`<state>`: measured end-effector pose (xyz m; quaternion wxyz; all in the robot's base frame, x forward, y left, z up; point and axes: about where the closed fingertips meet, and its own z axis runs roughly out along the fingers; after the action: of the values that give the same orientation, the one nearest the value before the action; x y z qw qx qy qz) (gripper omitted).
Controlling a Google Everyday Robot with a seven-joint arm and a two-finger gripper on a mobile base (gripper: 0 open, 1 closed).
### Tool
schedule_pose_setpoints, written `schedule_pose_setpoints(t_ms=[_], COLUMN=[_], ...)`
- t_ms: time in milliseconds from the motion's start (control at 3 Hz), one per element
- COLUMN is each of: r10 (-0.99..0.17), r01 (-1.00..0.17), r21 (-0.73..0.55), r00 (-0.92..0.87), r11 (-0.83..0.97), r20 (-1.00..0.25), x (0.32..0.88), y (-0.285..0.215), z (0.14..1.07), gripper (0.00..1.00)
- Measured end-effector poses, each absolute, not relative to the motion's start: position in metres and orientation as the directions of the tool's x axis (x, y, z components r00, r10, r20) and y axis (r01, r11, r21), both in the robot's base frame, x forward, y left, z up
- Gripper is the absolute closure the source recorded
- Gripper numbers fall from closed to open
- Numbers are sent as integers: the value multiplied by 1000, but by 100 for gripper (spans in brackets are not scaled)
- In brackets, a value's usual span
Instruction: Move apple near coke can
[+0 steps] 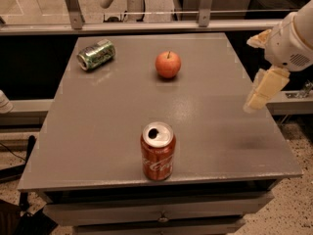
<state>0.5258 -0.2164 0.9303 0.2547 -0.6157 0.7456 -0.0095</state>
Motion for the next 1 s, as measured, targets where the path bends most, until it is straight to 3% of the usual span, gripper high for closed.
schedule_pose_setpoints(t_ms=[333,1000], r10=[-881,-699], r01=[-897,-896], r21=[-359,-247], r00=[-66,-92], r11=[258,369], r20=[-469,-710], x=[580,649], y=[-200,-141], z=[922,908], gripper=[0,0])
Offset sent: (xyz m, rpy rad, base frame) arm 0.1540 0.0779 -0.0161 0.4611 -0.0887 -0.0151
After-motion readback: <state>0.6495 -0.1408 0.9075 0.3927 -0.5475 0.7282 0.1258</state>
